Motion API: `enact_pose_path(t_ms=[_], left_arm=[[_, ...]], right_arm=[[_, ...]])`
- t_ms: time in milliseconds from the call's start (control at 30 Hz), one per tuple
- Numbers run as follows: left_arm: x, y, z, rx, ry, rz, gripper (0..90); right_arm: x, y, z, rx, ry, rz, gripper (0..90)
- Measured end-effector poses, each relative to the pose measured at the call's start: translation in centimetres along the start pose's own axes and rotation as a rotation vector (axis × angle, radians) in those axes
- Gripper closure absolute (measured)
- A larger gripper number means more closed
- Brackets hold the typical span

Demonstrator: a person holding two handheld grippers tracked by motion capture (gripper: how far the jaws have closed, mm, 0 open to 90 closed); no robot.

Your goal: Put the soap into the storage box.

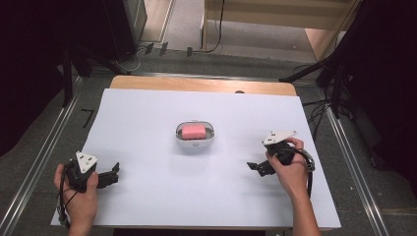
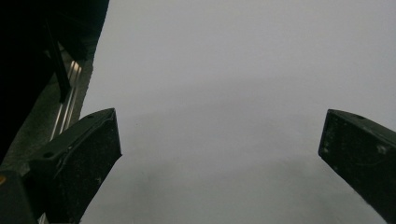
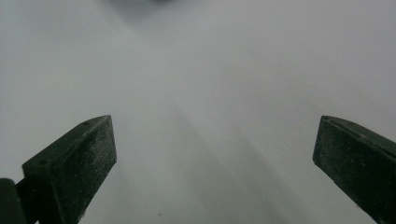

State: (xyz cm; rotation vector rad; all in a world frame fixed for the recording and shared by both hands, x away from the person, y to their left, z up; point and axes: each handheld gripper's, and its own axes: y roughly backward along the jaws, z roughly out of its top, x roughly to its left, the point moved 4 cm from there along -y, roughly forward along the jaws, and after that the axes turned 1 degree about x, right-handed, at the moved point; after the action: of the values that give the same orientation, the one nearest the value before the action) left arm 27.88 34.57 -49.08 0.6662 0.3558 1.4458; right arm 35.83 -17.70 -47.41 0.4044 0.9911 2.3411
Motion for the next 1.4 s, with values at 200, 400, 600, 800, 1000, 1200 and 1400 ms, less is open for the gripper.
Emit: enact_pose_path(t_ms=[200, 400, 600, 800, 1000, 1200, 1400], left_arm=[[0.0, 0.0, 0.0, -0.001, -0.002, 0.0, 0.0], [0.0, 0.0, 0.0, -0.001, -0.001, 0.0, 0.0], [0.0, 0.0, 0.0, -0.001, -0.002, 0.001, 0.0], [0.0, 0.0, 0.0, -0.001, -0.003, 0.001, 0.0], [0.0, 0.0, 0.0, 0.001, -0.001, 0.002, 0.0], [0.0, 0.0, 0.0, 0.001, 0.002, 0.001, 0.0], [0.0, 0.0, 0.0, 0.0, 0.001, 0.003, 0.0]], right_arm=[[0.1, 0.4, -1.5, -0.016, -0.025, -0.016, 0.0], [0.1, 1.2, -2.7, -0.061, -0.054, -0.033, 0.0], [0.1, 2.1, -4.1, -0.089, -0.081, -0.048, 0.0], [0.4, 2.8, -6.0, -0.12, -0.117, -0.053, 0.0], [0.6, 3.9, -8.1, -0.166, -0.169, -0.074, 0.0], [0.9, 5.7, -10.2, -0.236, -0.218, -0.135, 0.0], [0.8, 8.2, -12.3, -0.29, -0.261, -0.183, 0.0]])
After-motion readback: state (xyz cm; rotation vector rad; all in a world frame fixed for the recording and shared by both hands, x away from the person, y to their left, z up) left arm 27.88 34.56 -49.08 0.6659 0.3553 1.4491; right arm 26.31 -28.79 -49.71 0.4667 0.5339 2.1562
